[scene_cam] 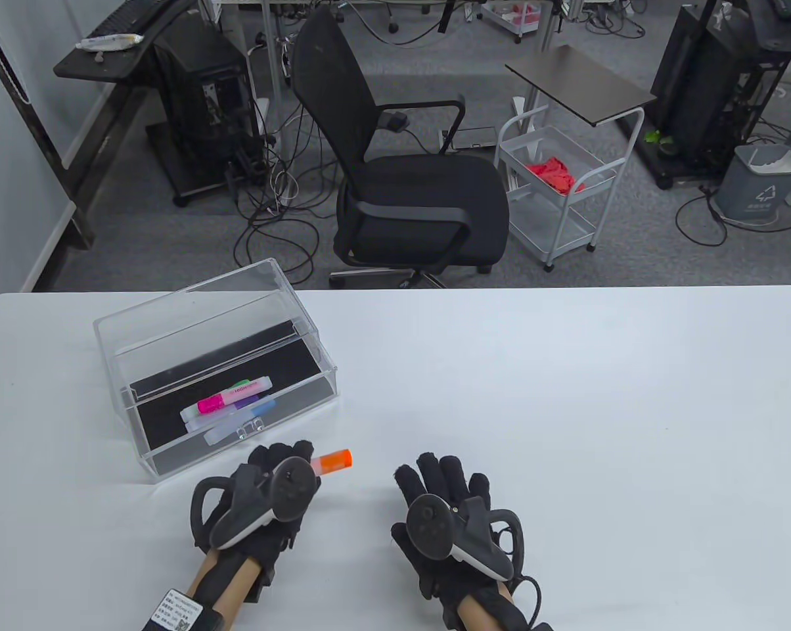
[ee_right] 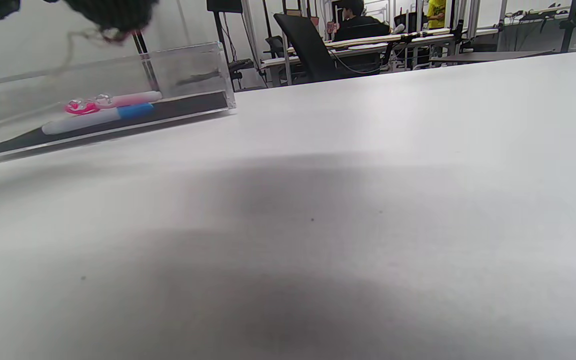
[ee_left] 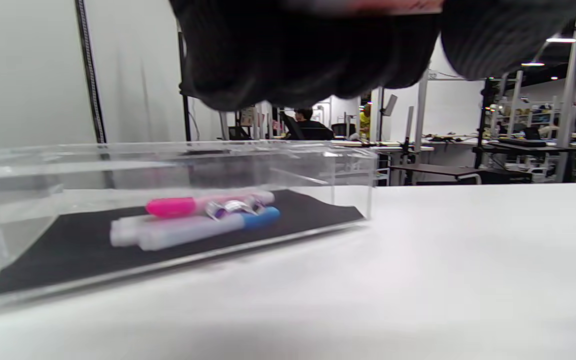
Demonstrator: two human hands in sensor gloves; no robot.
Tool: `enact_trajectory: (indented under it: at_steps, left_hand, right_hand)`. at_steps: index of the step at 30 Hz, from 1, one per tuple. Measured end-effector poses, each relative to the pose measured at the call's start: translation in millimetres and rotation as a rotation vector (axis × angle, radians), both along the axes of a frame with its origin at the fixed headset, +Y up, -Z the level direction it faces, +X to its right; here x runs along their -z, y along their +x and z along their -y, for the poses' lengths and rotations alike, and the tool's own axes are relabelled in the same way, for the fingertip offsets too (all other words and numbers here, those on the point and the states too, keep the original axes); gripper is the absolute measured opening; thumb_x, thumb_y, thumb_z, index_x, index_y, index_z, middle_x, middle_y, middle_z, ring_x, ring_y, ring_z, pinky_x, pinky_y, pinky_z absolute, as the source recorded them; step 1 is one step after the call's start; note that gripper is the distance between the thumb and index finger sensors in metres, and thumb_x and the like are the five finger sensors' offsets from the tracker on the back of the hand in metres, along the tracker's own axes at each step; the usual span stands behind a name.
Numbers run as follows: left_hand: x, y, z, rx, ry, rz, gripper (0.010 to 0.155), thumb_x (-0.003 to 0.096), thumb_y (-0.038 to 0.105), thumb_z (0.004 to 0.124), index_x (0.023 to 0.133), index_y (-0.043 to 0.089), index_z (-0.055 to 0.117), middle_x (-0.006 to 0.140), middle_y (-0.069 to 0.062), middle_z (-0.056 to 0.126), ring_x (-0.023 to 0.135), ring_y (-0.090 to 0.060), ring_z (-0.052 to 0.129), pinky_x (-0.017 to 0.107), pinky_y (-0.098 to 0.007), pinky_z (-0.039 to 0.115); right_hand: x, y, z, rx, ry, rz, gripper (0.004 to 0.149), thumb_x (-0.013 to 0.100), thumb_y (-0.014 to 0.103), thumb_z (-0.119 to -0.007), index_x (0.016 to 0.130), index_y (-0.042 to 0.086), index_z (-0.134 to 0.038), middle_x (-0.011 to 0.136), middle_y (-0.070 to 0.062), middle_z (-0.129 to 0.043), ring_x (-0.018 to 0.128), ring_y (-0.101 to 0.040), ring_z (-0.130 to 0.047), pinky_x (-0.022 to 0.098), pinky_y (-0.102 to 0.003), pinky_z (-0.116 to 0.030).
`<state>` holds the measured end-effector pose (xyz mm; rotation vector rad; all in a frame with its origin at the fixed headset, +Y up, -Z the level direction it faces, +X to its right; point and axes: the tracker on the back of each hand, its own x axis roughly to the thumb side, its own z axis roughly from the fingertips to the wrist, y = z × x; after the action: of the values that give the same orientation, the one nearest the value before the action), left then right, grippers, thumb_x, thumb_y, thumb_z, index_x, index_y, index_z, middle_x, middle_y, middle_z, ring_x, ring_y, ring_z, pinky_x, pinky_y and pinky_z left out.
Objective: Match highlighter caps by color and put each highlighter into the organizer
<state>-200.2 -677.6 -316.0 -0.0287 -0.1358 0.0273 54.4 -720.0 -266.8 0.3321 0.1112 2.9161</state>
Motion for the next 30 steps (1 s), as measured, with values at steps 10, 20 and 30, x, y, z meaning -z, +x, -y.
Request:
enact_trajectory:
  at_steps: [10,20,30]
  left_hand:
    - [66,-72,-6,0.023,-0.086,-0.206,0.065,0.0495,0.057,0.062,0.108,0.033,0.043,0.091,0.009,0.064,0.074,-0.020,0.078,0.056,-0.033,0.081]
    - [111,-100,12,0.067,-0.195,-0.328,0.070,0.0509,0.056,0.060,0.111,0.034,0.031,0.099,0.008,0.051,0.085,-0.023,0.065,0.067,-0.036,0.071]
    - [102,-103,4,-0.055,-0.080,-0.255,0.075,0.0489,0.063,0.061,0.112,0.035,0.031,0.115,0.007,0.034,0.108,-0.031,0.045,0.084,-0.051,0.047]
  right_hand:
    - [6,14,2,-0.019,-0.012,0.064,0.076,0.044,0.049,-0.070,0.102,0.036,-0.023,0.114,-0.004,-0.010,0.107,-0.036,-0.011,0.070,-0.072,-0.016]
    - [11,22,9,-0.016,-0.059,0.076,0.076,0.044,0.050,-0.070,0.102,0.036,-0.023,0.114,-0.002,-0.012,0.106,-0.037,-0.012,0.070,-0.072,-0.017]
    - [14,26,11,0.005,-0.080,0.090,0.076,0.044,0.050,-0.069,0.102,0.036,-0.023,0.114,-0.001,-0.013,0.106,-0.037,-0.012,0.070,-0.072,-0.017]
